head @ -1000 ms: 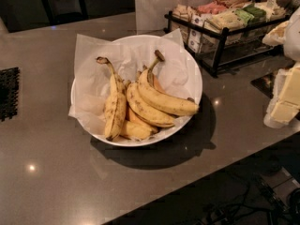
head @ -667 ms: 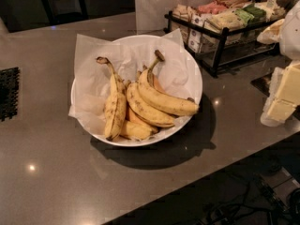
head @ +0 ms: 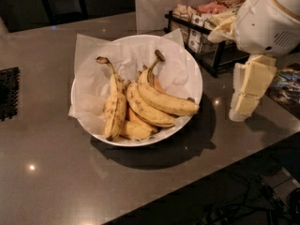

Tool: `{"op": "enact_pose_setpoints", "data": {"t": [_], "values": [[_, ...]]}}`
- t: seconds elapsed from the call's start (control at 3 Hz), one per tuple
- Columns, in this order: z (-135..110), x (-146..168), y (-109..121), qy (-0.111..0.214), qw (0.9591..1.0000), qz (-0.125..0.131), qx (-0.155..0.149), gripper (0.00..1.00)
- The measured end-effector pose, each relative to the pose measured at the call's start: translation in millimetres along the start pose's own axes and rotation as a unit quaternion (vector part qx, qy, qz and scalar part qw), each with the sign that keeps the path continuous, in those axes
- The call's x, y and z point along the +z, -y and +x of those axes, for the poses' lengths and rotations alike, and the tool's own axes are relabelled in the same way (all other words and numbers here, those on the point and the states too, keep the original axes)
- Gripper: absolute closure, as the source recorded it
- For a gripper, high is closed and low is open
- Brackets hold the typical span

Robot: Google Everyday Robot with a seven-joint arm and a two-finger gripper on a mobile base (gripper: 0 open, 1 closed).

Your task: Pick banana from white bowl

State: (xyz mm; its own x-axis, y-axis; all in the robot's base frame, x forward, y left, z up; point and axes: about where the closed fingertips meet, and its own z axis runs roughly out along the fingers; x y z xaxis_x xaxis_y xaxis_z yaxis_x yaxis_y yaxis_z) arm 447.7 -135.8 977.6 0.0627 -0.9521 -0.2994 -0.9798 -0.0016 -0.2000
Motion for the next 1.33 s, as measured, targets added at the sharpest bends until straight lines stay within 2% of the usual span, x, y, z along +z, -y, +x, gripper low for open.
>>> {"op": "enact_pose_setpoints", "data": {"t": [0.33, 0.67, 1.33], "values": [[-30.0, 23.9, 2.8, 0.006, 0.9990, -0.025, -0.035, 0.00], [-37.9, 47.8, 1.6, -0.003, 0.9982, -0.049, -0.035, 0.00], [-39.0, 50.4, 1.8, 0.007, 0.9984, -0.045, -0.033, 0.00]]}}
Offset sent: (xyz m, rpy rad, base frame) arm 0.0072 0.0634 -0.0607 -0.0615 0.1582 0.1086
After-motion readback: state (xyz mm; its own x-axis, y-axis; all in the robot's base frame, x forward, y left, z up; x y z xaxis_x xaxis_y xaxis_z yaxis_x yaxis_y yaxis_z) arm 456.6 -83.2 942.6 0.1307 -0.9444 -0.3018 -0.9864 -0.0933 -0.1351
